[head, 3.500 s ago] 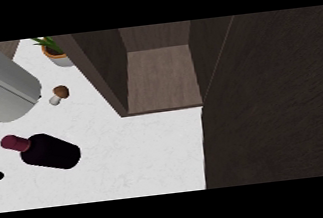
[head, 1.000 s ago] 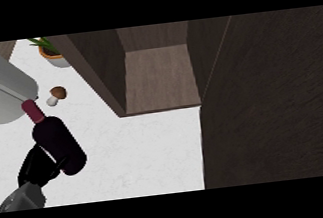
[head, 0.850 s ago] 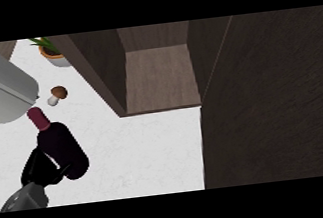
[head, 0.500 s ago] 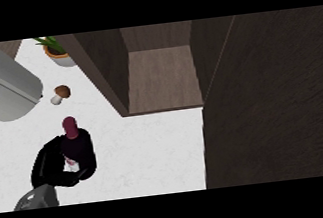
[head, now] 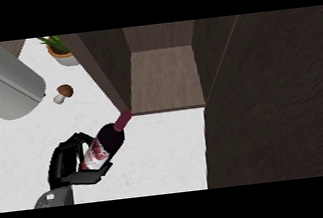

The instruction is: Pick up the wine, place it into the cabinet and close the cabinet

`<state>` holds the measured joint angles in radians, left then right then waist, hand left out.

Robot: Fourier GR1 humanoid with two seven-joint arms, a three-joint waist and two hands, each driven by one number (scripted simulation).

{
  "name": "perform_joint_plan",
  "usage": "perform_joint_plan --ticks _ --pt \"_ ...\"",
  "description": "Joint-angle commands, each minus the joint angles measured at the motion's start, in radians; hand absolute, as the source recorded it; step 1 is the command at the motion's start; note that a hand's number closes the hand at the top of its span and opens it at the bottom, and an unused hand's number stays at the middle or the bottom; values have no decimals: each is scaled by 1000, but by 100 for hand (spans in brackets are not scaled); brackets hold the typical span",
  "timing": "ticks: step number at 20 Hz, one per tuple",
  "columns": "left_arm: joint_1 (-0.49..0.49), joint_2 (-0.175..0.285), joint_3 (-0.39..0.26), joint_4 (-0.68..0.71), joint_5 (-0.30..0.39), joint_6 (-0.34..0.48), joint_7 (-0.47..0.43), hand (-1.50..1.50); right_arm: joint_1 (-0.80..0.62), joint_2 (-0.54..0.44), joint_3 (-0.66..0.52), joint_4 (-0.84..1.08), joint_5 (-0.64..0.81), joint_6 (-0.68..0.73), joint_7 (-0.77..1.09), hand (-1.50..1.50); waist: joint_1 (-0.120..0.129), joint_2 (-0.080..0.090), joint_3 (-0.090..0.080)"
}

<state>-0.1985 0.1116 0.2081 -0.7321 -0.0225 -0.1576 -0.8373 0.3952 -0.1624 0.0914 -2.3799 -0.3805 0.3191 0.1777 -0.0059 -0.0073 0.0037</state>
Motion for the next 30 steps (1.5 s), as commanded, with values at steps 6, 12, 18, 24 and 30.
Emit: perform_joint_plan --ticks 6,12,18,24,30 --pt "18 -82 -113 -332 -39 139 344 150 -26 -17 -41 -97 -37 -38 78 -150 7 3 -3" --pt "-12 -111 -217 -442 -34 251 488 150 16 -4 -24 -181 -64 -64 124 -150 -2 3 -4" --pt "-139 -111 -305 -365 -79 382 588 150 25 -3 -44 -98 -32 5 43 -150 -7 6 -4" --pt "-177 -110 -435 -409 -130 519 700 150 22 -45 -121 -121 -133 12 64 -150 -16 5 -3" --pt "-259 -109 -479 -322 -24 578 709 150 -30 -34 -72 -103 -99 -7 87 -150 -37 11 -5"
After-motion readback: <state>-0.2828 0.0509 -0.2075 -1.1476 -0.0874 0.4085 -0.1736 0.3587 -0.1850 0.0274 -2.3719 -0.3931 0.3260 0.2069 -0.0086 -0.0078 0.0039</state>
